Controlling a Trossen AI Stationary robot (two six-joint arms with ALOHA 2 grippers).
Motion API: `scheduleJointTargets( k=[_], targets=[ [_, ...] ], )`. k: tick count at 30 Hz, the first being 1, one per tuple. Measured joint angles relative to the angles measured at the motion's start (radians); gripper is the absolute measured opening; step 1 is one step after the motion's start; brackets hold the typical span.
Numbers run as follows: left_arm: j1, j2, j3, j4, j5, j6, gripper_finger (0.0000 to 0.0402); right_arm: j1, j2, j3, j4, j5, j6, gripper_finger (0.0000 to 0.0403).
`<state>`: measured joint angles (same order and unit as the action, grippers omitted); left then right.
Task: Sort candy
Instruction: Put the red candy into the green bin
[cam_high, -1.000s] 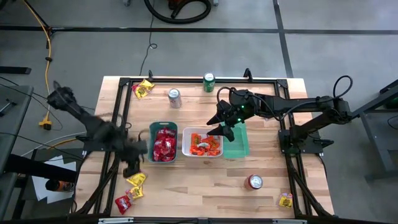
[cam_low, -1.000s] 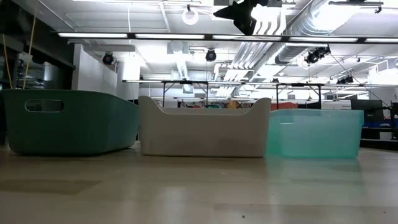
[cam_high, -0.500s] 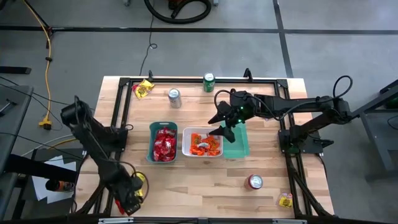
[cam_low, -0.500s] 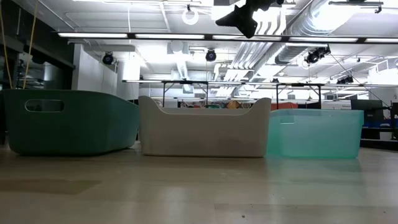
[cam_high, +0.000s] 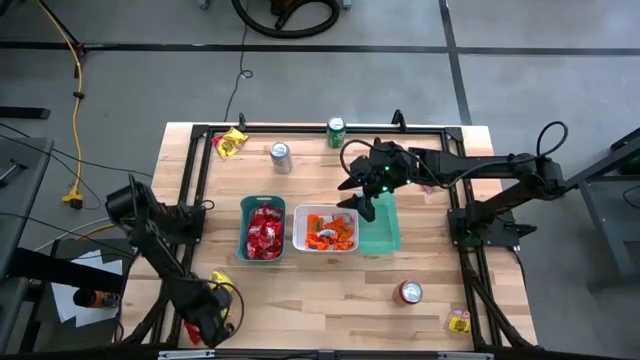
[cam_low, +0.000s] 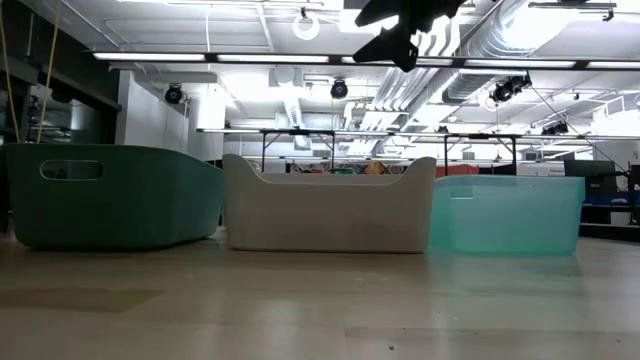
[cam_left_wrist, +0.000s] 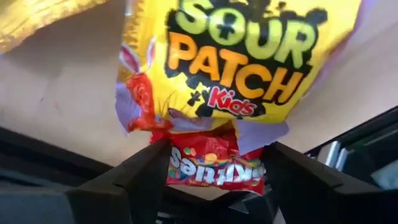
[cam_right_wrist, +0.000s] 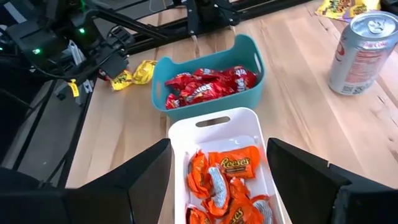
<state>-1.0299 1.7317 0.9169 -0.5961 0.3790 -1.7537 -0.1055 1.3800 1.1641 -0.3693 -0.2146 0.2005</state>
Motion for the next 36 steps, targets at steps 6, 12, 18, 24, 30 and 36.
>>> scheduleJointTargets(
  k=[6,12,18,24,30,36],
  targets=[
    [0.001,-0.026,0.000,0.001,-0.005,0.150,0.0115,-0.015,0.000,0.000,-0.004,0.000,0.000,0.0261],
    [0.008,-0.226,-0.001,0.035,-0.011,0.282,0.0020,-0.021,0.000,0.000,-0.004,0.000,0.000,0.0261],
    [0.037,-0.545,-0.001,0.030,-0.222,0.536,0.0003,-0.021,0.000,0.000,-0.004,0.000,0.000,0.0261],
    [0.253,-0.763,0.001,-0.156,-0.706,0.876,0.0001,-0.021,0.000,0.000,0.010,0.000,0.023,0.0261],
    [0.601,-0.823,-0.033,-0.162,-0.888,1.263,0.0001,-0.016,0.000,0.000,0.059,-0.004,0.115,0.0261],
    [0.771,-0.901,-0.262,0.231,-0.667,1.424,0.0000,-0.016,0.000,0.000,0.120,-0.088,0.203,0.0261]
  ],
)
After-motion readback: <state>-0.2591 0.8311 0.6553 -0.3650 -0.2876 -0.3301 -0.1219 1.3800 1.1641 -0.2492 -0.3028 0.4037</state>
